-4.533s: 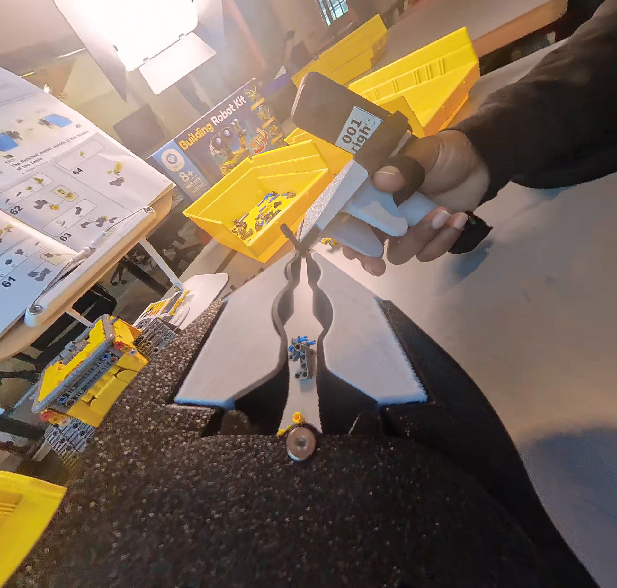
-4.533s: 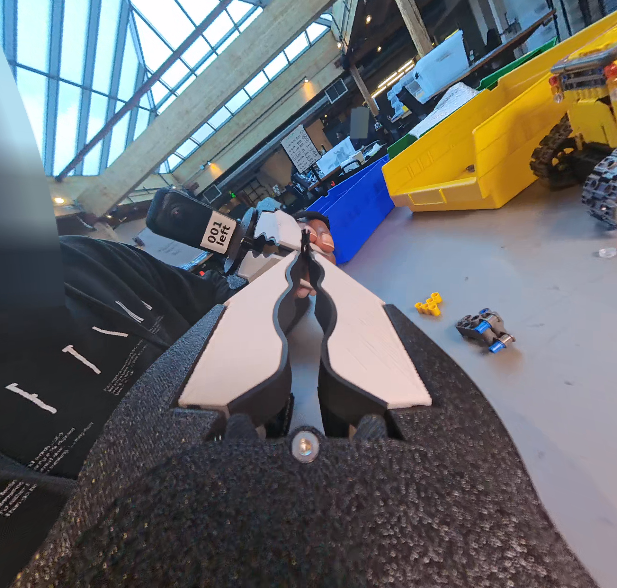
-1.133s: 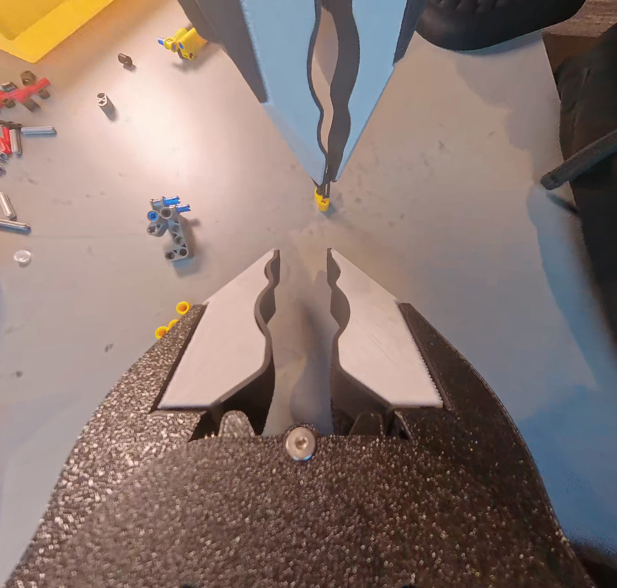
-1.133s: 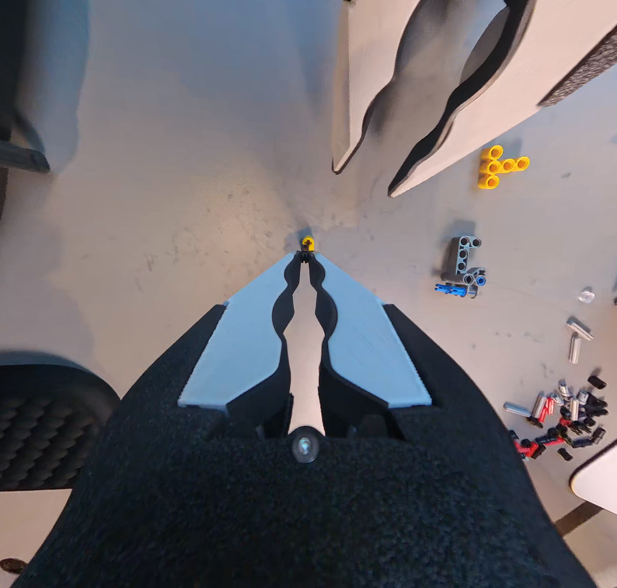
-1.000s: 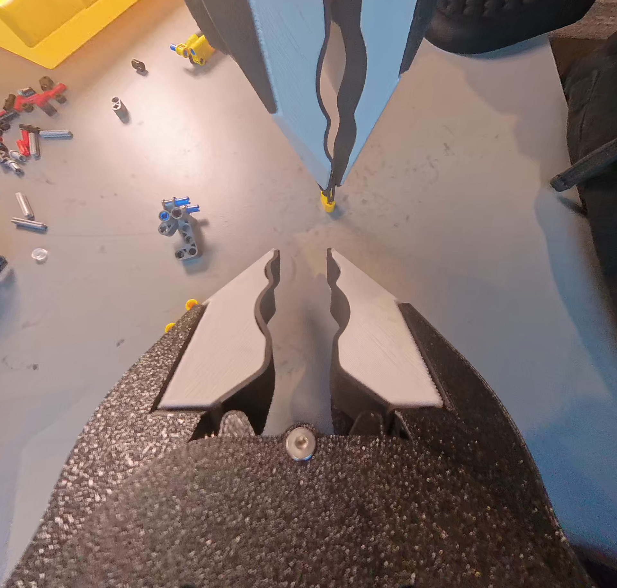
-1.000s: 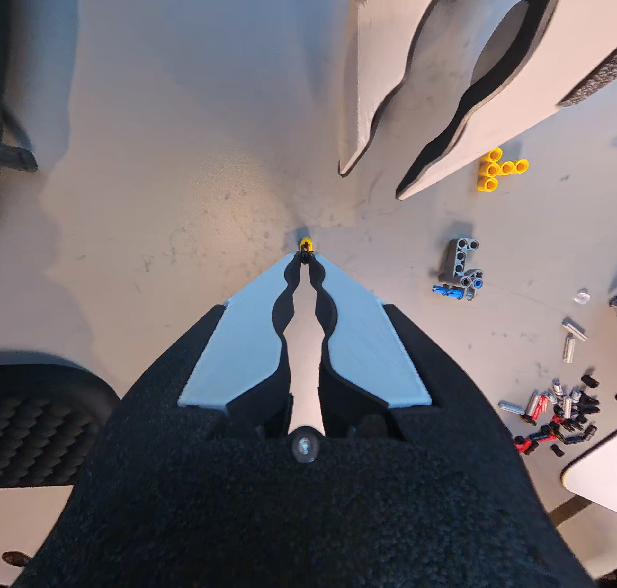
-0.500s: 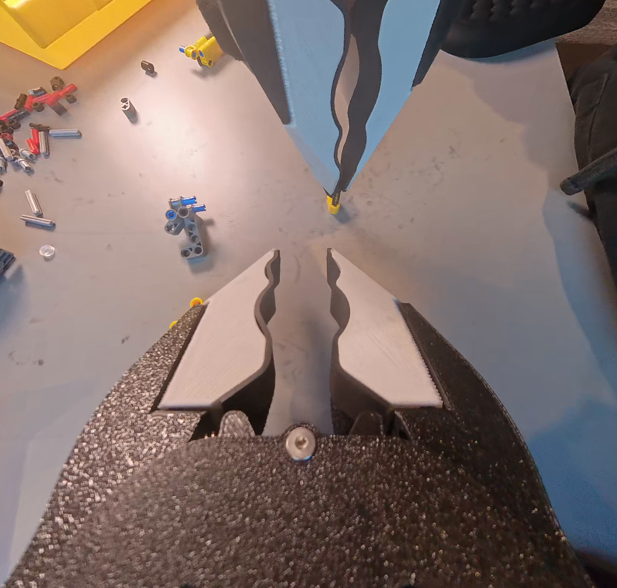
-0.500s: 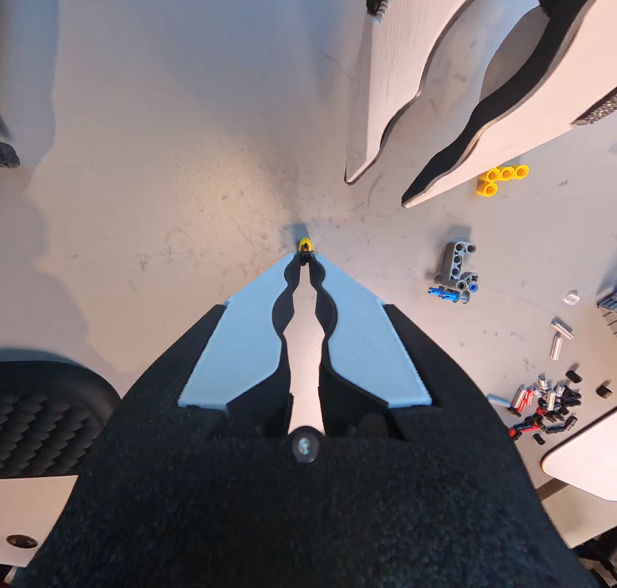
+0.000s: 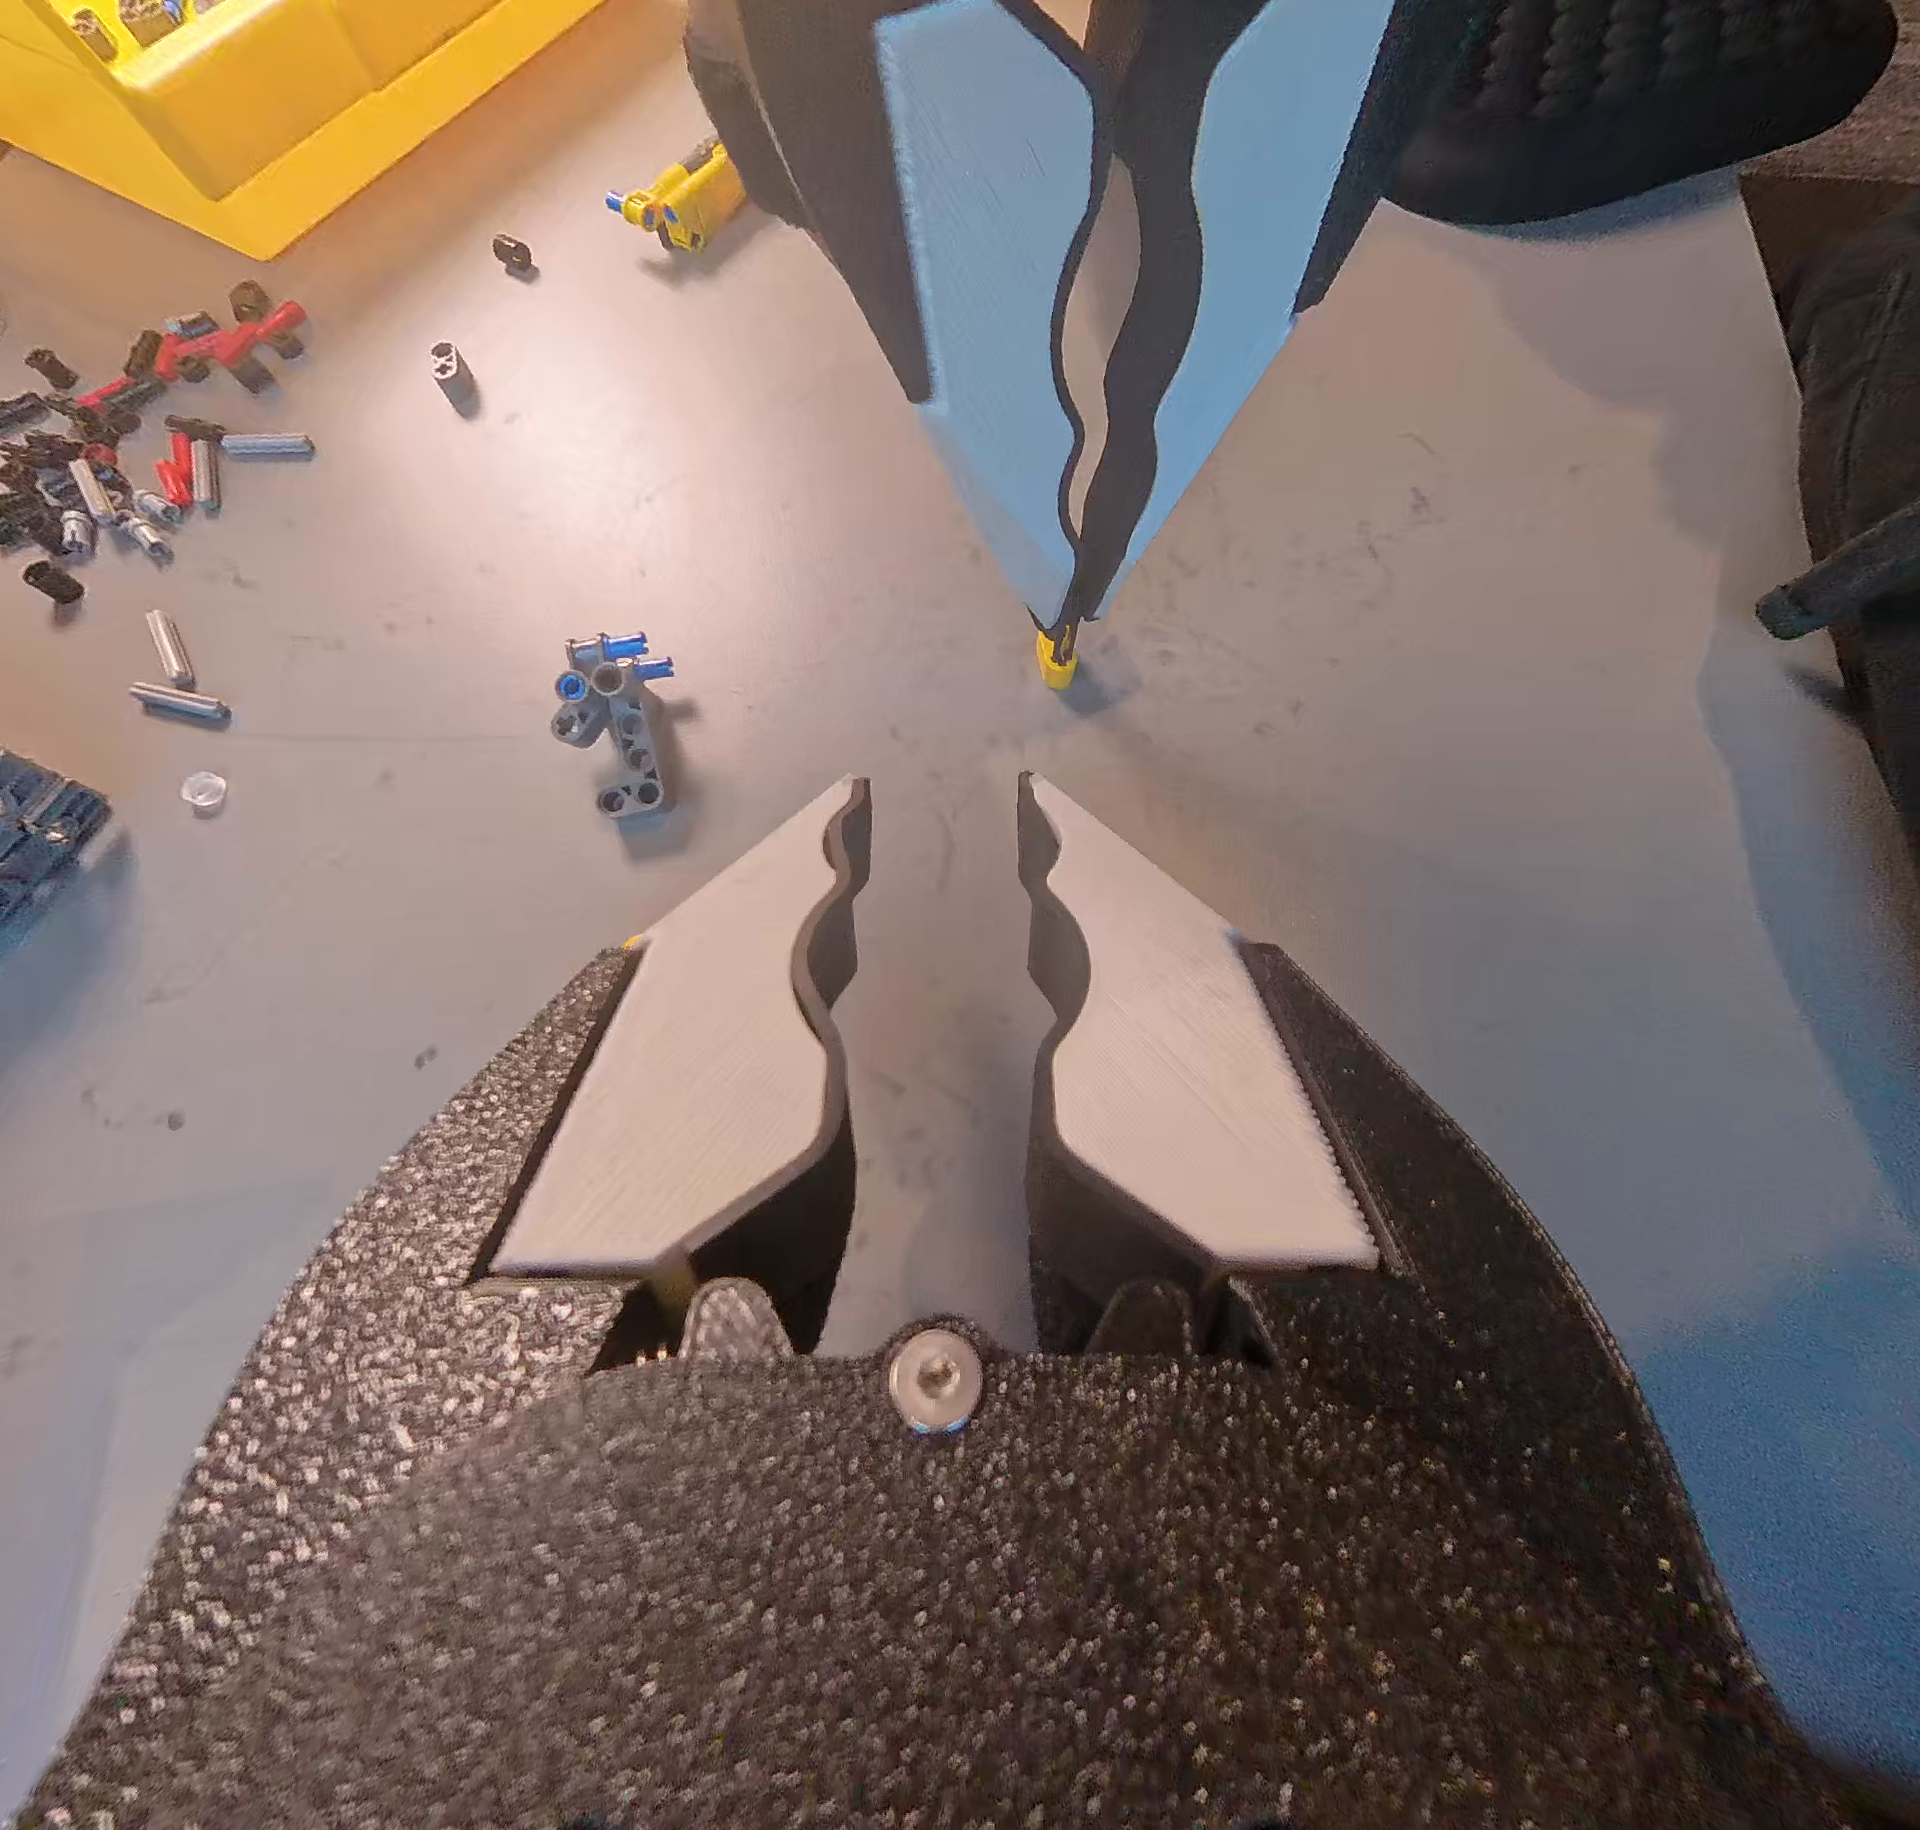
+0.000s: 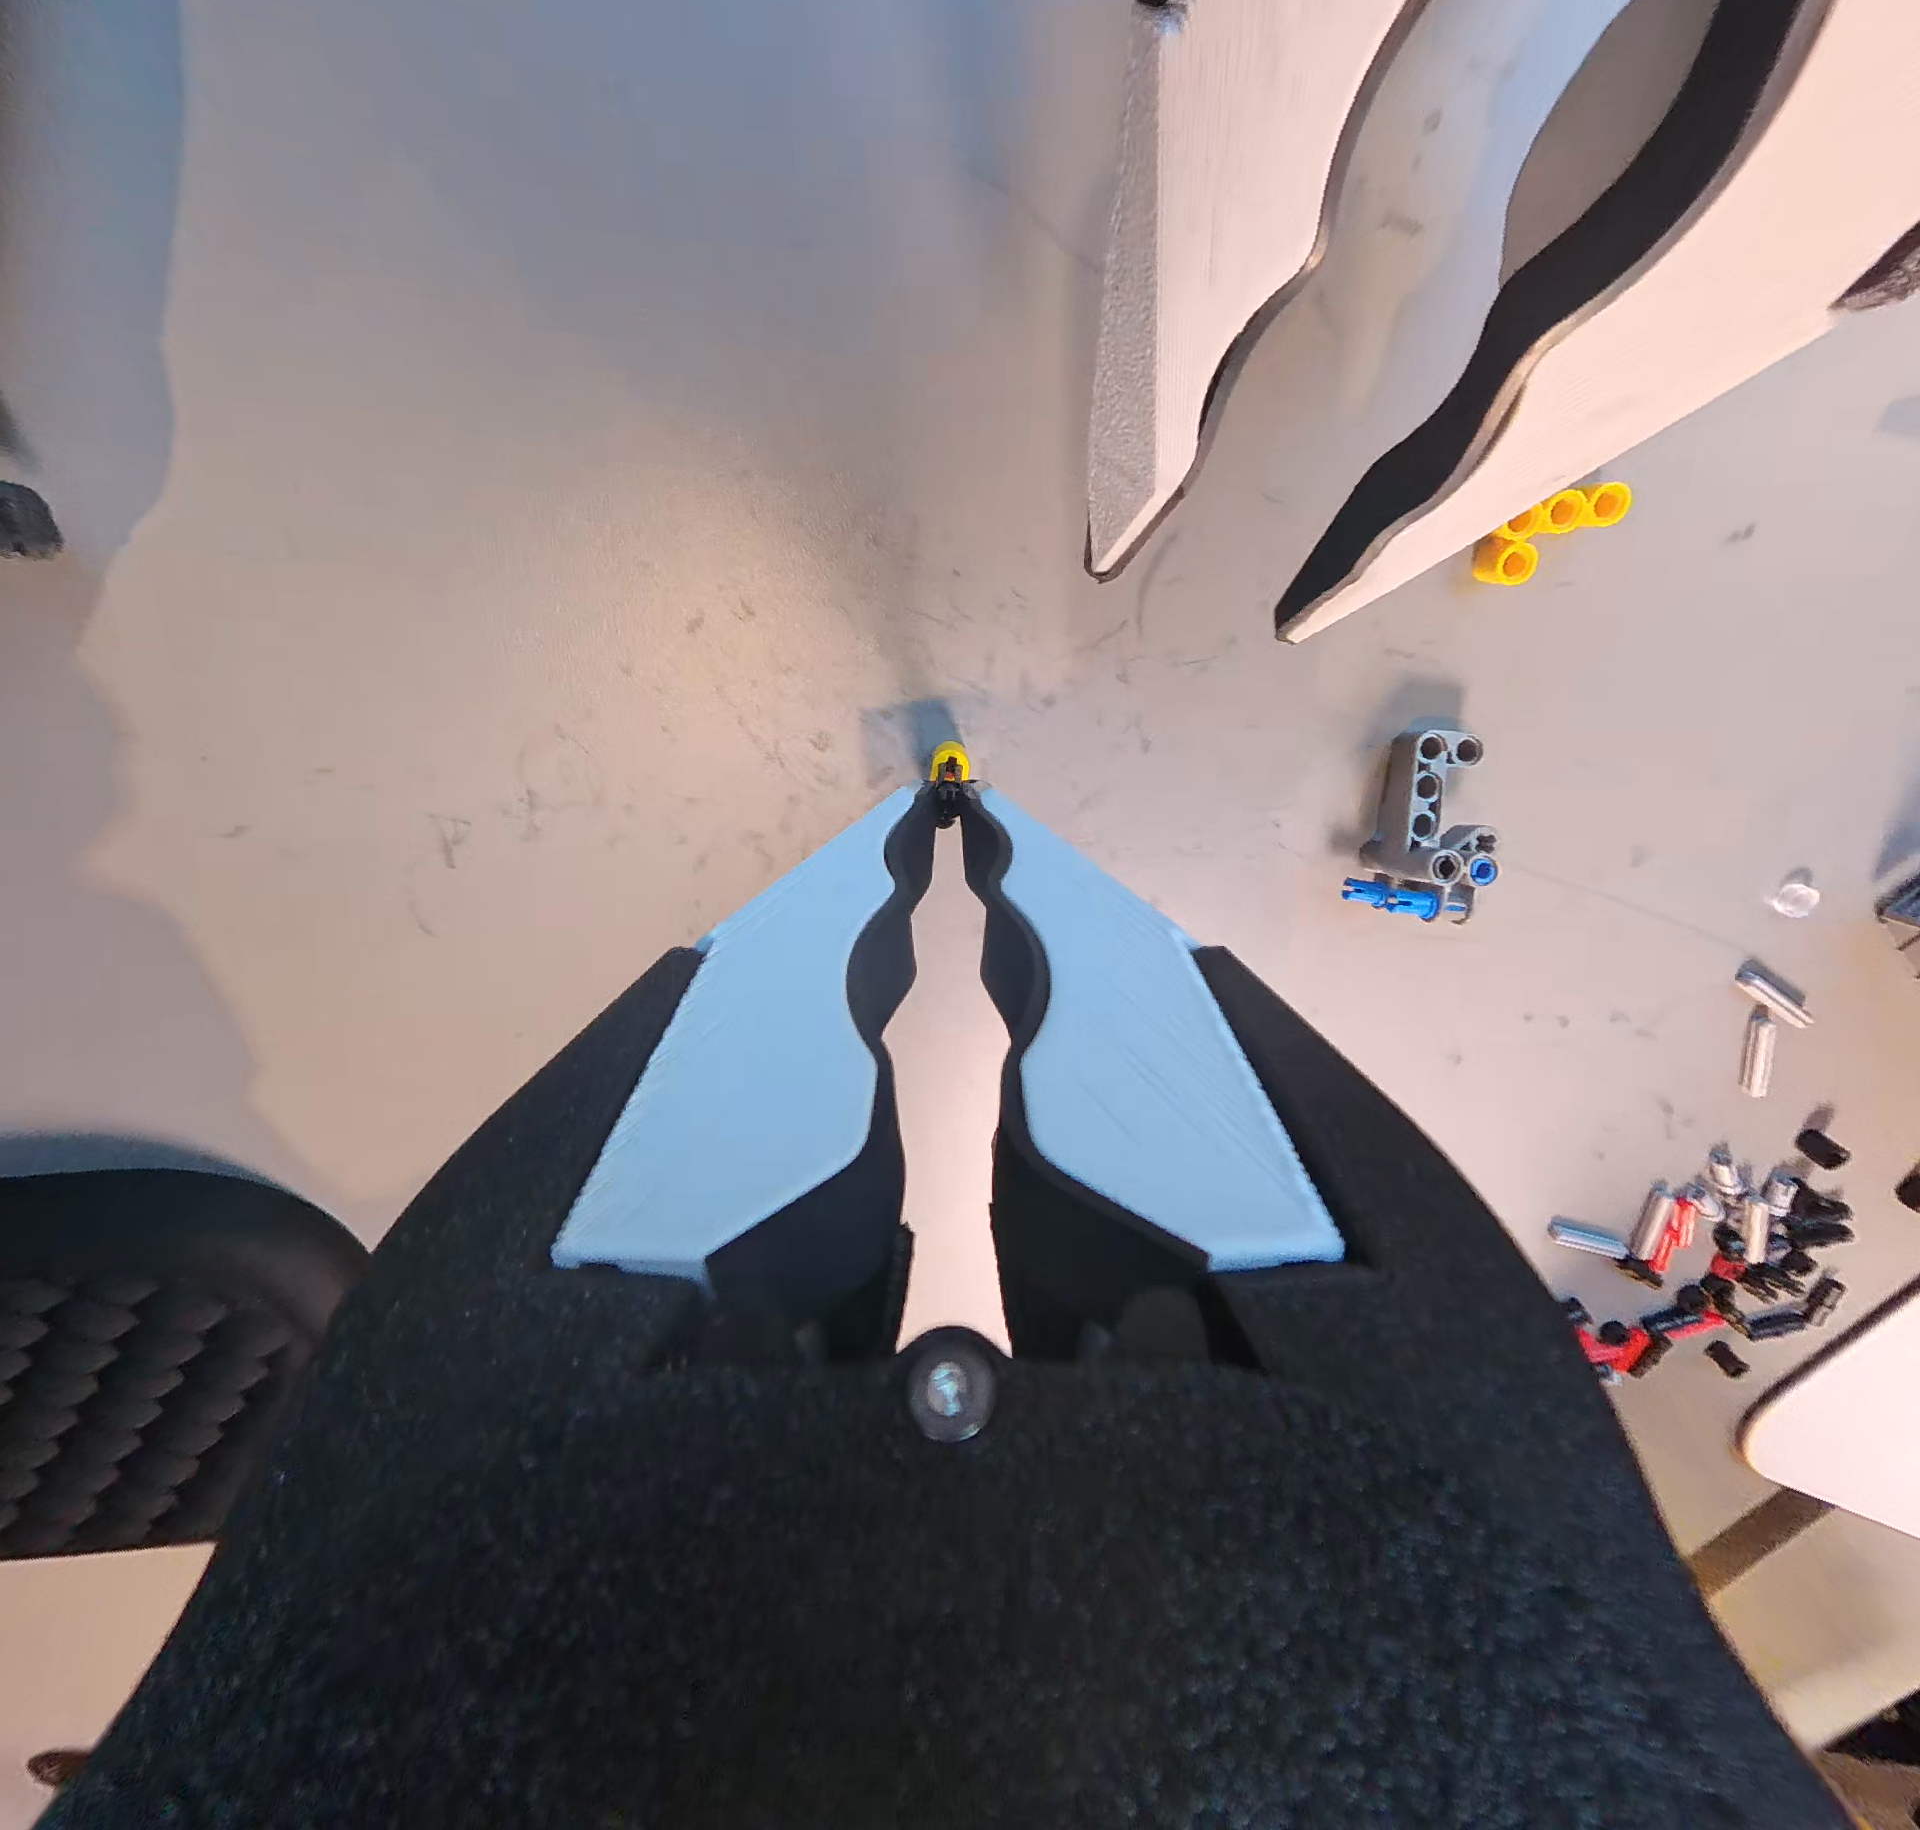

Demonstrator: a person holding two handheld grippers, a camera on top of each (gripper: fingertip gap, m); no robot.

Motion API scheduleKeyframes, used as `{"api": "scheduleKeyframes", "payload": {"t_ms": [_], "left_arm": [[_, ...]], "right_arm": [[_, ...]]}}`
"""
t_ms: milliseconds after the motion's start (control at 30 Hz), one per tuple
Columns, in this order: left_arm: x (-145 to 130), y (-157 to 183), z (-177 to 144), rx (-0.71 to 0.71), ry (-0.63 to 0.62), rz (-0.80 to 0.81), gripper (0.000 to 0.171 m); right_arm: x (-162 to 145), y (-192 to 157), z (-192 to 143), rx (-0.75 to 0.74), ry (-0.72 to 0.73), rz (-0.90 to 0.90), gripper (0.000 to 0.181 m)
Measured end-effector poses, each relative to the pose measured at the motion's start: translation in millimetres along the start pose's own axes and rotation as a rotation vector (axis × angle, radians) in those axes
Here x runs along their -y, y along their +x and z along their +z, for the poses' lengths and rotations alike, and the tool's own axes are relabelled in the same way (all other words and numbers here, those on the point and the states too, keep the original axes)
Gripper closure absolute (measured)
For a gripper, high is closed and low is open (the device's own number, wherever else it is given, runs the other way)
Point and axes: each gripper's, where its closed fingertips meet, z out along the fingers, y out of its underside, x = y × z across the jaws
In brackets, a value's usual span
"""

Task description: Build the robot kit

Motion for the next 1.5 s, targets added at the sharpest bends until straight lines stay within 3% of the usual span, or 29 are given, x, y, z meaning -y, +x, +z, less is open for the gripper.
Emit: {"api": "scheduleKeyframes", "payload": {"t_ms": [867, 1500], "left_arm": [[10.7, -5.1, -0.6, 0.022, 0.082, -0.021, 0.144], [8.4, -1.9, 4.5, 0.02, 0.065, -0.008, 0.144]], "right_arm": [[-1.0, 0.3, -0.5, -0.028, 0.105, 0.049, 0.177], [-1.8, -0.1, -0.5, -0.026, 0.146, 0.082, 0.177]]}}
